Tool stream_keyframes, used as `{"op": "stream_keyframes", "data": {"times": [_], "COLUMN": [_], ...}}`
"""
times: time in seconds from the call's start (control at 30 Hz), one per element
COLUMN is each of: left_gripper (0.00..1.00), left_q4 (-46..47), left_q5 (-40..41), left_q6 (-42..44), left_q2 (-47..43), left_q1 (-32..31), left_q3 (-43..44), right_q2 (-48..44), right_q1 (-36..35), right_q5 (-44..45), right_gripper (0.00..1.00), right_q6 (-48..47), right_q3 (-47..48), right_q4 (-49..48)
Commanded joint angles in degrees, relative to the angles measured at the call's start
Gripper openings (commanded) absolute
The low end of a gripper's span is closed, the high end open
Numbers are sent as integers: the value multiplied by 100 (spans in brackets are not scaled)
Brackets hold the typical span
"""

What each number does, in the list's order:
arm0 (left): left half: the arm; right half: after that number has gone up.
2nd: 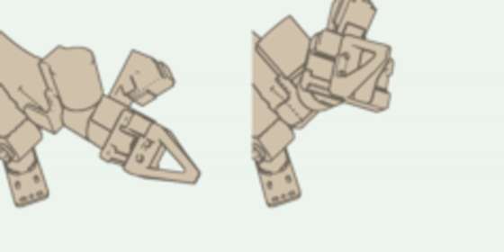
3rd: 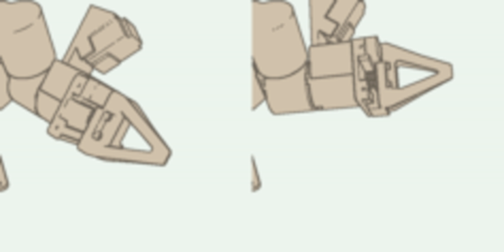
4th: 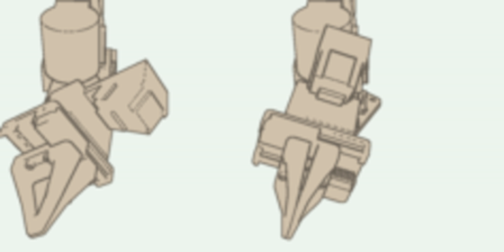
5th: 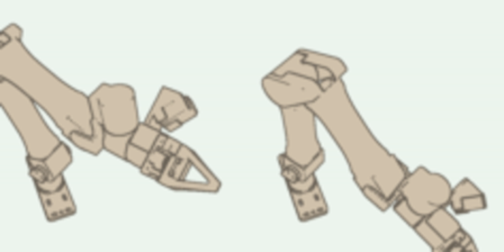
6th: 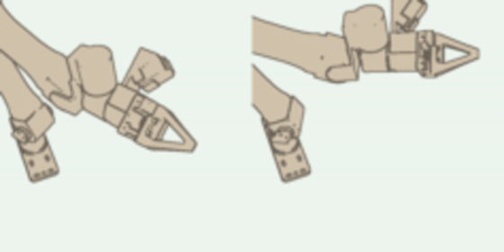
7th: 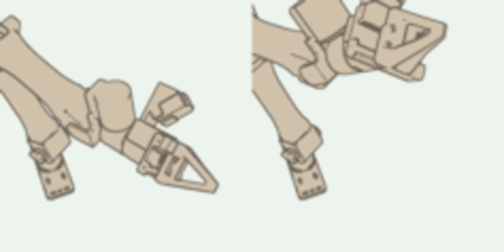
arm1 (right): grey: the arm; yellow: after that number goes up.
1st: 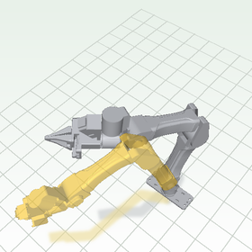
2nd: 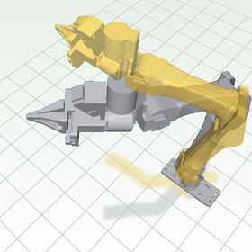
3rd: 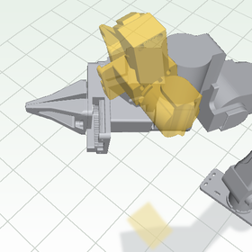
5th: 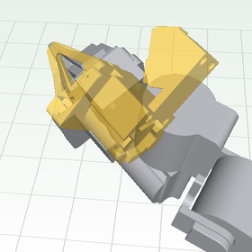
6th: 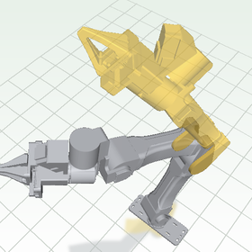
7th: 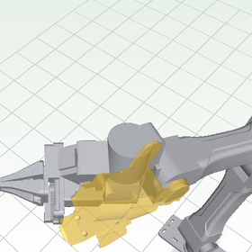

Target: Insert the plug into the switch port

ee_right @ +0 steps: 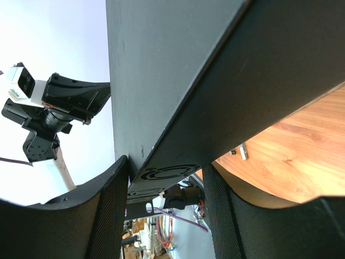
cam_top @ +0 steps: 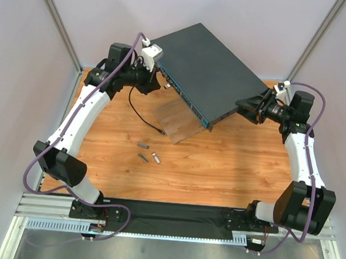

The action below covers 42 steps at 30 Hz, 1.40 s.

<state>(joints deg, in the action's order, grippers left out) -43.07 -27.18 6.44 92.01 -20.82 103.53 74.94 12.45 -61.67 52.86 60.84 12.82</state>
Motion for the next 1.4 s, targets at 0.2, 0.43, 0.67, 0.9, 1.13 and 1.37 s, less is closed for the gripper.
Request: {"op": "stream_keyframes", "data": {"times": [0.2,0.43,0.67,0.9,1.13,1.37], "left_gripper": [0,0,0,0,0,0], "left_q4": [61,263,431,510,449,598], "left_q5": [-262,-262,-314,-376,-323,-543], "left_q6": [-169,-283,-398,-477,-450,-827], "left_q2": [212,440,529,573,547,616], "left_q1": [-10,-19,-28,-98,-115,-115], "left_q3": [89,212,300,361,388,431], "right_q2": [241,267,285,285,293,285], "right_q1": [-32,-32,-32,-32,-32,-32], "right_q5": [1025,1025,1034,1034,1043,1043], "right_gripper": [0,0,0,0,0,0], "right_q6": [-602,-610,-628,-628,-628,-602], "right_q3": [165,139,139,130,156,121], "right_q4": [-245,-254,-254,-245,-236,-271]}}
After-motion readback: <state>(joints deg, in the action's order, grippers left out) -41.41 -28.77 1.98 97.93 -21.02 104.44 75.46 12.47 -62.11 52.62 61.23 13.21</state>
